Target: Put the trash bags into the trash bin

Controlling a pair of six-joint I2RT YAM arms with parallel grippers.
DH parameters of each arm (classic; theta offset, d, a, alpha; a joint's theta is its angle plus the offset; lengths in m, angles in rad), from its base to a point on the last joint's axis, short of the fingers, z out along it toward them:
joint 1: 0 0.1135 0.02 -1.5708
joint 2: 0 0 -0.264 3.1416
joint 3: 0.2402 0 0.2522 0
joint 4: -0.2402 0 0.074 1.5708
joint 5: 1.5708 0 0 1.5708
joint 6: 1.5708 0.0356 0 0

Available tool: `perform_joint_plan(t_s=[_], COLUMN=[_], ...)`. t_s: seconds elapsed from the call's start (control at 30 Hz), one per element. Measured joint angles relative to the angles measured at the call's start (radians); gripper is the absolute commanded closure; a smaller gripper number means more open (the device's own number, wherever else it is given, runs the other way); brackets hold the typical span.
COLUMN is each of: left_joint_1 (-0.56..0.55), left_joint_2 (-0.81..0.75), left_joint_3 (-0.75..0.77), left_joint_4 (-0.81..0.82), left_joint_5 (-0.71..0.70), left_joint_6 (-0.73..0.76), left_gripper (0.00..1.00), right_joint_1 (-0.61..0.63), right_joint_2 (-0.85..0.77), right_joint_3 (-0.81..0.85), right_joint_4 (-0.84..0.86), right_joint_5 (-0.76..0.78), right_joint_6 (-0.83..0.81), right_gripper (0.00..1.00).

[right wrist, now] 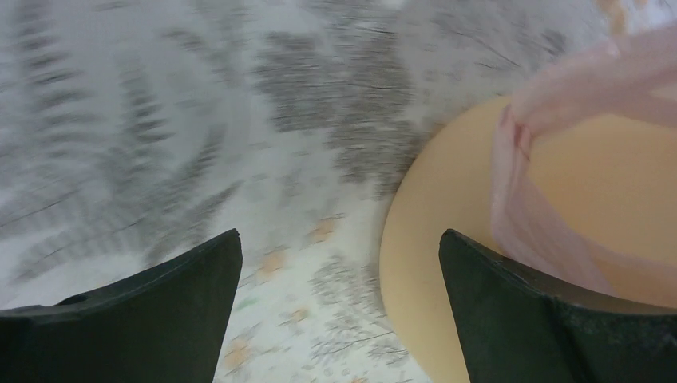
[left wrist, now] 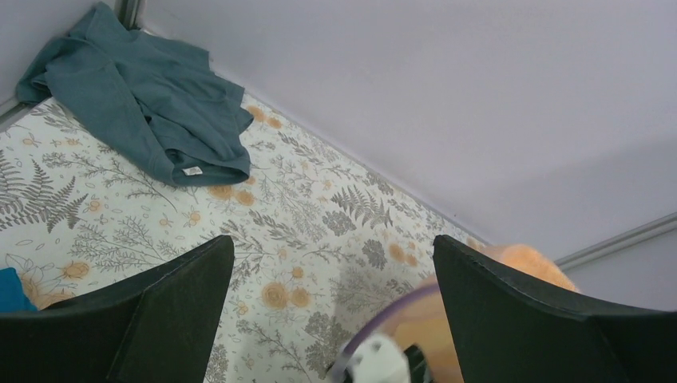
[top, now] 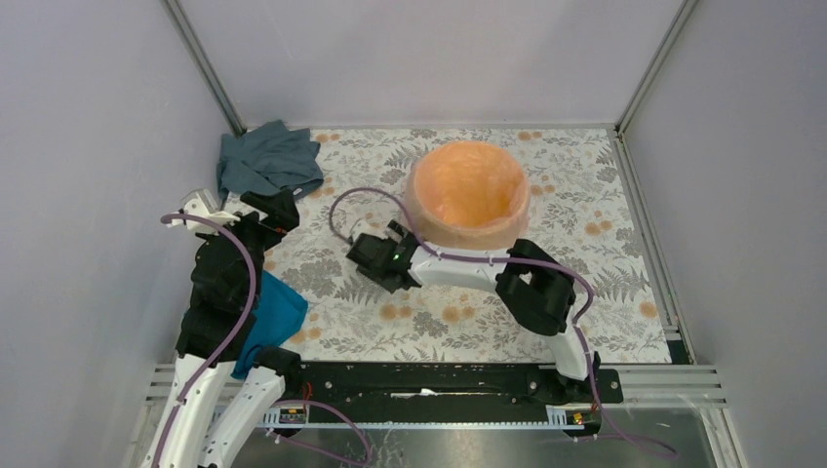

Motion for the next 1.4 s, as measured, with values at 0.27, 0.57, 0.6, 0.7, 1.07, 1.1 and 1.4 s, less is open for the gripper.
perform_joint_plan(t_s=[0.27,0.57,0.6,0.7,1.07,1.1,1.4], left_joint_1=[0.000,-0.024,-0.028,-0.039,-0.053,-0.053,-0.053], left_joint_2=[0.004,0.021,0.023,0.032,0.097,0.109,0.205], left_joint_3=[-0.030,-0.053,-0.055,-0.056,-0.056,-0.056,-0.052], left_joint_4=[0.016,0.061,0.063,0.068,0.100,0.103,0.111], left_joint_5=[0.050,0.095,0.099,0.111,0.140,0.144,0.193], left_joint_6=[0.027,0.035,0.035,0.034,0.033,0.032,0.015], left_gripper=[0.01,0.01,0.01,0.01,0.01,0.01,0.01], right_joint_1=[-0.212,-0.473,-0.502,-0.584,-0.739,-0.755,-0.818], right_joint_2=[0.006,0.009,0.013,0.046,0.187,0.198,0.207], right_joint_3=[-0.064,-0.105,-0.095,-0.048,0.093,0.111,0.188], right_joint_4=[0.061,0.137,0.145,0.185,0.312,0.315,0.266], right_joint_5=[0.085,0.085,0.085,0.085,0.068,0.064,-0.058], right_joint_6=[0.057,0.032,0.022,-0.022,-0.211,-0.224,-0.205], right_gripper=[0.00,0.00,0.00,0.00,0.00,0.00,0.00])
